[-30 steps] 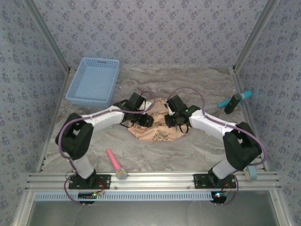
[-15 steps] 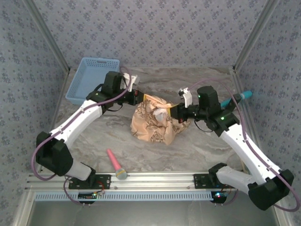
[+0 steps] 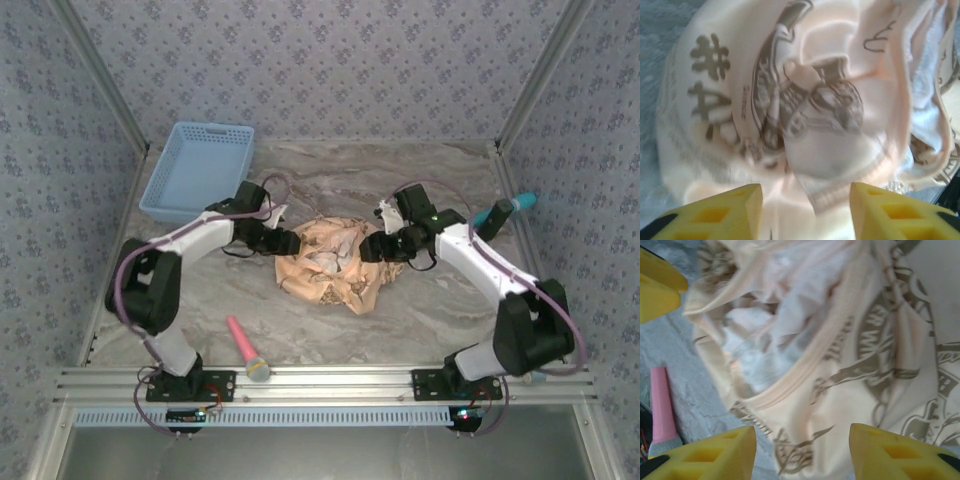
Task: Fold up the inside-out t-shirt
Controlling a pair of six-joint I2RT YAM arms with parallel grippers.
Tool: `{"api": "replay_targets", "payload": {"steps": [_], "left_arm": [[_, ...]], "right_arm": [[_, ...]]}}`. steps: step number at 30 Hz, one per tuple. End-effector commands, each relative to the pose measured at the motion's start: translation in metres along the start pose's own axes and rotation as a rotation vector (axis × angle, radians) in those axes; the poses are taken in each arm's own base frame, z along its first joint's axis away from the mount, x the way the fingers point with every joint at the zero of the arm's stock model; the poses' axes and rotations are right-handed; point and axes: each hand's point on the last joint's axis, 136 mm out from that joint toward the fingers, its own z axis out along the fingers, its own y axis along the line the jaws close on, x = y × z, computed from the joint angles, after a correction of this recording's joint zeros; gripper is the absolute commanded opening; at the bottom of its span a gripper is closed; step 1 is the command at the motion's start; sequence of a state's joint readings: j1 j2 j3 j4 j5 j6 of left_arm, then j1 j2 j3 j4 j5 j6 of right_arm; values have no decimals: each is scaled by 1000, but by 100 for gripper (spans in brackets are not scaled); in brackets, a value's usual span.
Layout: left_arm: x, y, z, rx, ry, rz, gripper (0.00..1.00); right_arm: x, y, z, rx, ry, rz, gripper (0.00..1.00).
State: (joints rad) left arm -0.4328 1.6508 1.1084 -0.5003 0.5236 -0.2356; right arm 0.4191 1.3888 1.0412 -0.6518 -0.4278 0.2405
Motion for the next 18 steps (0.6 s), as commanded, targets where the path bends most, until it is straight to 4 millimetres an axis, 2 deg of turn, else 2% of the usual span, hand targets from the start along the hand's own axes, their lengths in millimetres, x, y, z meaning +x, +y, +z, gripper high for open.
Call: {"api": "replay_targets", "payload": {"steps": [1, 3, 6, 10, 12, 13, 15, 16, 17, 18], "left_arm": [[10, -5, -33, -152, -34, 95, 55], [7, -19, -34, -76, -76, 104, 58], [-3, -32, -25, -40, -120, 165, 60], [-21, -30, -1, -138, -109, 290, 61], [-27, -28, 14, -138, -72, 284, 60], [-25, -26, 23, -129, -39, 272, 59], [-19, -20, 40, -126, 4, 223, 57], [-16, -17, 47, -130, 16, 200, 56], [-12, -12, 52, -148, 31, 179, 55], [-12, -6, 53, -178, 35, 169, 53]], "right_arm": [[16, 22, -5, 9, -13, 35, 54], [14, 22, 5, 31, -45, 123, 54], [0, 4, 19, 177, -84, 184, 53], [-21, -4, 45, 324, -82, 187, 55], [-29, -3, 62, 323, -85, 179, 56], [-32, -11, 71, 349, -94, 203, 55], [-35, -25, 80, 410, -94, 203, 50], [-31, -32, 82, 441, -72, 169, 44], [-42, -25, 74, 448, -100, 144, 39], [-43, -24, 70, 466, -110, 119, 35]]}}
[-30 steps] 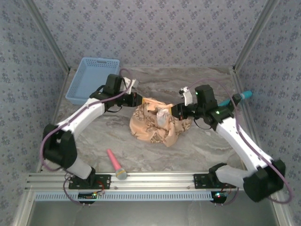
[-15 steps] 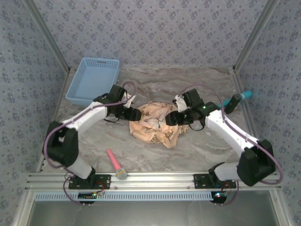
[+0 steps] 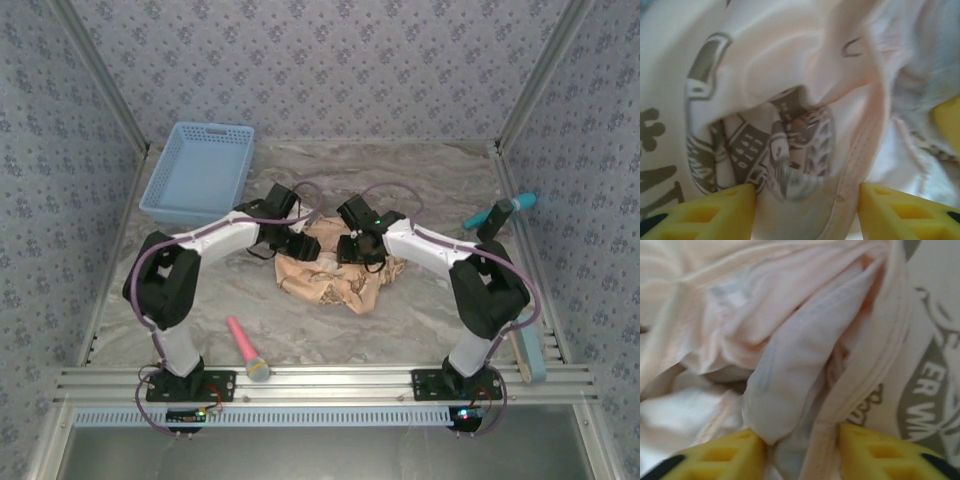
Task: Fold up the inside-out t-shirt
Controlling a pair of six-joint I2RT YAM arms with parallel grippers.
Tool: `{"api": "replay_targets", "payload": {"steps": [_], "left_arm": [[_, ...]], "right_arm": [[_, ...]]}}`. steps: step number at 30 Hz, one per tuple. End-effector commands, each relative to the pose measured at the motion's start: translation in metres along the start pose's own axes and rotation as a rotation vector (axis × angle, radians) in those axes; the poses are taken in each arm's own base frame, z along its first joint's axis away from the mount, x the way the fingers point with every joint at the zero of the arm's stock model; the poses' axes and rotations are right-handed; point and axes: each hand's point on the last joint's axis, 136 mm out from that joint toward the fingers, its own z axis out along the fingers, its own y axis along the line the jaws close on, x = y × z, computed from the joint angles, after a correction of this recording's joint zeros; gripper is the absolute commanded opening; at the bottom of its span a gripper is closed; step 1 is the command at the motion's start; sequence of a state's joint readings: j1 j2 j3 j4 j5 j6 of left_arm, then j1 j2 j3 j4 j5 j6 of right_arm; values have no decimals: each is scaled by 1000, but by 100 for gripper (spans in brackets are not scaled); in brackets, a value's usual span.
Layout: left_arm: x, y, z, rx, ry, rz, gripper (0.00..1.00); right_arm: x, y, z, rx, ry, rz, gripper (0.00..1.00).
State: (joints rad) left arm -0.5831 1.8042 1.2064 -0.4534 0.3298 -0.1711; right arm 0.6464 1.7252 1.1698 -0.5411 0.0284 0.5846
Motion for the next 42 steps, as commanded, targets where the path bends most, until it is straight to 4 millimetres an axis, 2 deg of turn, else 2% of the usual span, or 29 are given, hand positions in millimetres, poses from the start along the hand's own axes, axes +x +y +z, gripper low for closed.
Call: {"api": "replay_targets", "payload": {"steps": [1, 3, 4, 5, 6, 7, 8, 11, 13, 15, 17, 18, 19, 23, 26, 27, 29, 30, 33, 34, 35, 36, 39, 42], "left_arm": [[-3, 11, 2, -79, 10, -29, 47], [-5, 18, -6, -127, 18, -39, 21], [-8, 20, -13, -142, 11, -43, 15], [-12, 17, -23, -147, -9, -38, 16], [-16, 16, -31, -152, -34, -32, 23], [-20, 12, -40, -145, -64, -22, 35], [-21, 7, -47, -128, -86, -3, 43], [-17, -8, -54, -51, -107, 36, 51], [-8, -12, -47, -7, -92, 65, 53], [0, -5, -37, -20, -68, 69, 54], [6, 2, -26, -39, -45, 65, 54], [9, 4, -22, -39, -38, 59, 55], [11, 6, -16, -42, -34, 50, 55], [15, 16, -2, -65, -38, -1, 56], [10, 20, 2, -83, -61, -6, 56], [7, 20, 3, -82, -72, -3, 52], [-1, 23, 0, -83, -91, -14, 31], [-5, 22, -3, -72, -99, -16, 25], [-12, 18, -12, -51, -135, 1, 24], [-13, 18, -14, -52, -142, 9, 20], [-13, 19, -15, -51, -144, 16, 11], [-12, 21, -15, -48, -140, 18, 3], [-9, 23, -19, -23, -131, 5, 0], [-7, 22, -28, -20, -152, 3, 4]], "right_arm": [[-26, -6, -25, 99, -131, -48, 33], [-26, -8, -37, 134, -165, -73, 27], [-26, -10, -43, 141, -171, -68, 26], [-22, -15, -46, 158, -165, -66, 26], [-21, -18, -50, 169, -170, -68, 26], [-20, -21, -54, 187, -178, -65, 26], [-22, -24, -60, 196, -191, -61, 23], [-13, -32, -60, 211, -178, -77, 20], [-16, -29, -62, 202, -190, -114, 26], [-20, -27, -60, 182, -184, -132, 37], [-21, -23, -55, 156, -163, -143, 44], [-19, -21, -51, 145, -149, -144, 45], [-29, -13, -55, 123, -168, -143, 47], [-28, -10, -42, 119, -145, -151, 49], [-26, -10, -38, 113, -135, -145, 50], [-24, -9, -37, 109, -130, -147, 49], [-29, -6, -39, 93, -156, -140, 50], [-29, -6, -39, 94, -160, -140, 50], [-32, -11, -44, 116, -182, -132, 50], [-35, -11, -48, 116, -199, -126, 50], [-27, -18, -44, 129, -189, -125, 50], [-28, -20, -45, 126, -201, -116, 50], [-29, -23, -46, 103, -207, -94, 50], [-27, -23, -45, 103, -201, -126, 50]]}}
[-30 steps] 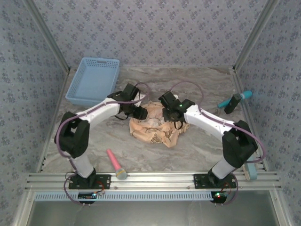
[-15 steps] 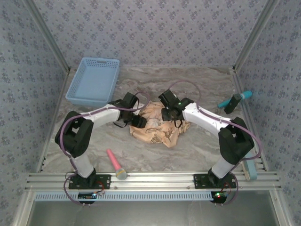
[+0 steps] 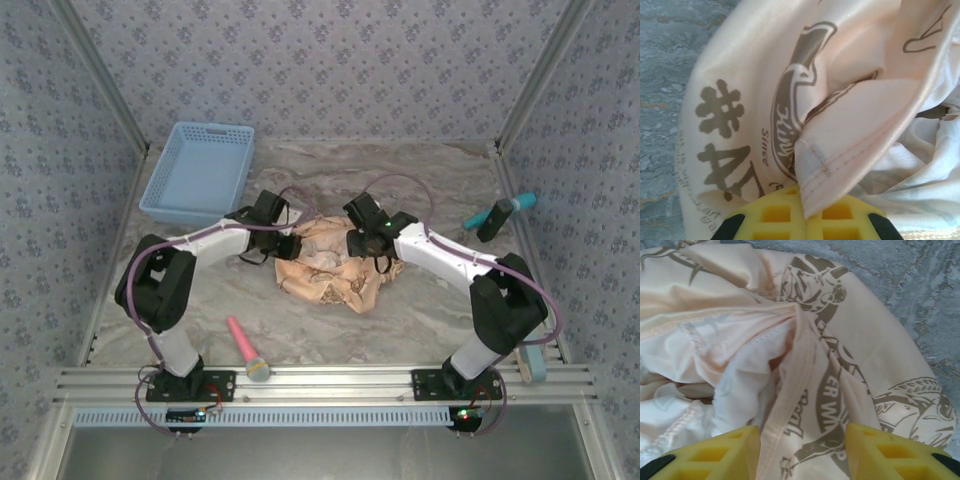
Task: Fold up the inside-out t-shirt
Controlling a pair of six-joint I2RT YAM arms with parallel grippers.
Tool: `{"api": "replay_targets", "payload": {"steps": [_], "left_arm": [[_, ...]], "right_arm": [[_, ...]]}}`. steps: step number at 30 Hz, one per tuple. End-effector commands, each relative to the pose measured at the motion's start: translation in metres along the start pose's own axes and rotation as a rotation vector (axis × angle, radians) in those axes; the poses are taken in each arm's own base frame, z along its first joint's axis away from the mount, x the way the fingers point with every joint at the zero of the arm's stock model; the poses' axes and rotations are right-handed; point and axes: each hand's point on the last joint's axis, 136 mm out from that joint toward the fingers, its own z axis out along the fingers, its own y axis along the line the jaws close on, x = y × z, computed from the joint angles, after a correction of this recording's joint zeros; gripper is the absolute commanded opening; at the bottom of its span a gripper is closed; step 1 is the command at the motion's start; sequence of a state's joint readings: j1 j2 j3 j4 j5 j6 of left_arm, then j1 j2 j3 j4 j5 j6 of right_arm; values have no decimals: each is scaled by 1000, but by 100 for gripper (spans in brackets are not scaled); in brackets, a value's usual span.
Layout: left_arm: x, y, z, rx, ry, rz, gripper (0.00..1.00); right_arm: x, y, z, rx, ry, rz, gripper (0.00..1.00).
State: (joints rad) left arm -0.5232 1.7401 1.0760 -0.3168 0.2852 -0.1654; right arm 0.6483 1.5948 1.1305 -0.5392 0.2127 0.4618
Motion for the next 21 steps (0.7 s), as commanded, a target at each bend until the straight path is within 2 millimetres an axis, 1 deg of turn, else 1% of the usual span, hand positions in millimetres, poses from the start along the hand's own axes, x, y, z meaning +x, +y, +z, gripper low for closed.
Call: {"api": "replay_targets", "payload": {"steps": [1, 2, 4, 6, 8, 10, 11, 13, 14, 16, 18, 21], "left_arm": [[-11, -10, -23, 42, -66, 22, 3], [-11, -10, -26, 45, -72, 17, 0], [-12, -15, -31, 67, -76, 13, 0], [-14, -21, -41, 79, -75, 8, 0], [-16, -31, -53, 82, -94, 31, 0], [-19, -44, -63, 104, -125, 50, 0], [-21, -50, -65, 130, -133, 44, 0], [-25, -66, -68, 219, -132, 2, 0], [-27, -73, -69, 259, -121, -13, 0], [-31, -86, -75, 303, -120, -23, 0], [-33, -92, -82, 305, -140, -14, 0], [-34, -95, -90, 314, -158, -20, 0]], "right_arm": [[-5, -2, -6, -3, -36, -23, 50], [-4, -2, -6, 0, -42, -36, 50], [-2, -1, -6, -14, -50, -41, 50], [-1, -3, -7, 12, -65, -22, 50], [-2, -5, -8, 45, -75, -24, 51], [-2, -5, -5, 45, -55, 6, 50], [-2, -2, -3, 31, -48, 45, 49], [0, 13, 3, -44, -42, 100, 48], [2, 15, 6, -41, -34, 114, 49], [2, 8, 13, 17, -19, 121, 50], [3, 3, 19, 62, -13, 121, 51], [-2, 0, 23, 134, -52, 133, 53]]}}
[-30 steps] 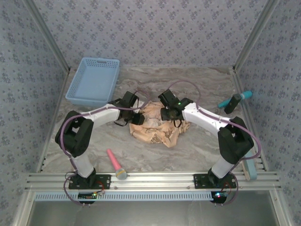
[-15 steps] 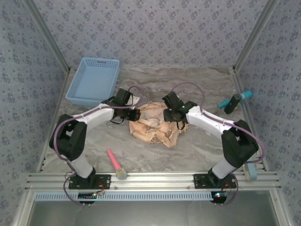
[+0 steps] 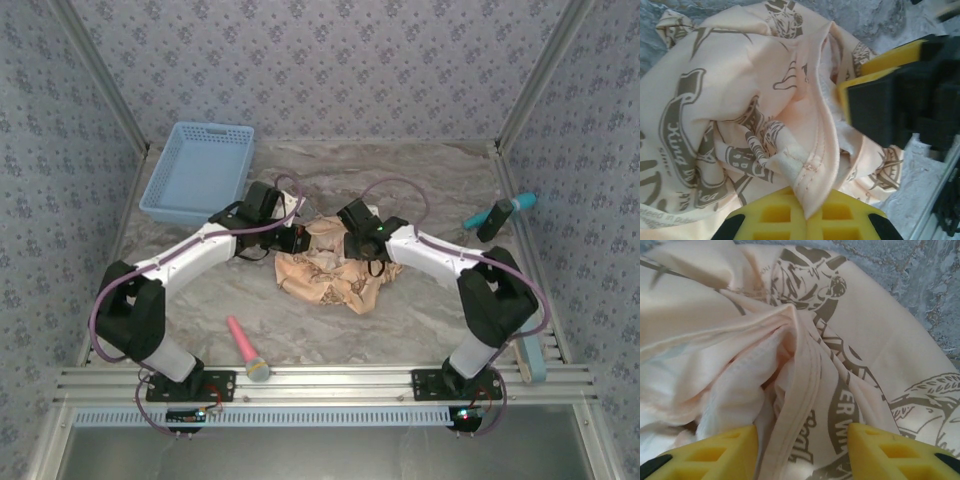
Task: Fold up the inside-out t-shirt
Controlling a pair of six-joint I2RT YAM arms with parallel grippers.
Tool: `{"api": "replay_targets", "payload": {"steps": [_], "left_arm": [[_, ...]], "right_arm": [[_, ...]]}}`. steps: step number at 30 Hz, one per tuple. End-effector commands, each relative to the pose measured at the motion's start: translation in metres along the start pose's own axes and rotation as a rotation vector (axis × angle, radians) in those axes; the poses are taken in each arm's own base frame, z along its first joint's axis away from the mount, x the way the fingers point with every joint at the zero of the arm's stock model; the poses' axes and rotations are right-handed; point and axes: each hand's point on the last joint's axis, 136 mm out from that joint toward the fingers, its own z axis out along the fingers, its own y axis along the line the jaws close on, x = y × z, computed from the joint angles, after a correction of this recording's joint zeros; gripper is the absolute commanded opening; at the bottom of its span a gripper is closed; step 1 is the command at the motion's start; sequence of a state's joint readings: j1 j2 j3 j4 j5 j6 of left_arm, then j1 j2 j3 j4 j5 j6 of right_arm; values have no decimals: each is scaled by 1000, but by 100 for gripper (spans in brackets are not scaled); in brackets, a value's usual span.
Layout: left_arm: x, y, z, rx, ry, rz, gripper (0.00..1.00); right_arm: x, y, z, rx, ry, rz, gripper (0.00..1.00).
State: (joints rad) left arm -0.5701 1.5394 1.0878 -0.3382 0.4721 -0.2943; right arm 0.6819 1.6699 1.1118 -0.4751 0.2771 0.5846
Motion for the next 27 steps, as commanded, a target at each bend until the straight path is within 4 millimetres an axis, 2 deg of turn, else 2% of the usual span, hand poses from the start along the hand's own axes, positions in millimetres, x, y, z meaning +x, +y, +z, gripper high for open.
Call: {"api": "replay_targets", "payload": {"steps": [1, 3, 5, 8, 11, 16, 20, 23, 25, 27], "left_arm": [[-14, -26, -18, 73, -46, 1, 0], [-15, -29, -19, 85, -55, -5, 0], [-18, -31, -21, 96, -67, -9, 0], [-17, -27, -24, 65, -75, -10, 0], [-13, -16, -26, 26, -67, -26, 0], [-10, -8, -24, 14, -58, -40, 0], [-7, -5, -22, 16, -50, -49, 0], [-8, -6, -21, 26, -49, -49, 0], [-9, -6, -21, 30, -51, -49, 0], [-10, -6, -21, 30, -52, -50, 0]], "right_arm": [[-12, -5, 1, 123, -58, 63, 53], [-18, -2, 2, 190, -89, 69, 53], [-15, -4, 2, 262, -101, 70, 52], [-19, -17, -15, 371, -176, 99, 43], [-24, -26, -31, 398, -215, 113, 34], [-24, -39, -53, 397, -224, 140, 0], [-20, -36, -59, 324, -196, 155, 0], [-21, -20, -60, 225, -180, 154, 2], [-19, -8, -54, 161, -163, 163, 29], [-20, 4, -45, 102, -149, 203, 41]]}}
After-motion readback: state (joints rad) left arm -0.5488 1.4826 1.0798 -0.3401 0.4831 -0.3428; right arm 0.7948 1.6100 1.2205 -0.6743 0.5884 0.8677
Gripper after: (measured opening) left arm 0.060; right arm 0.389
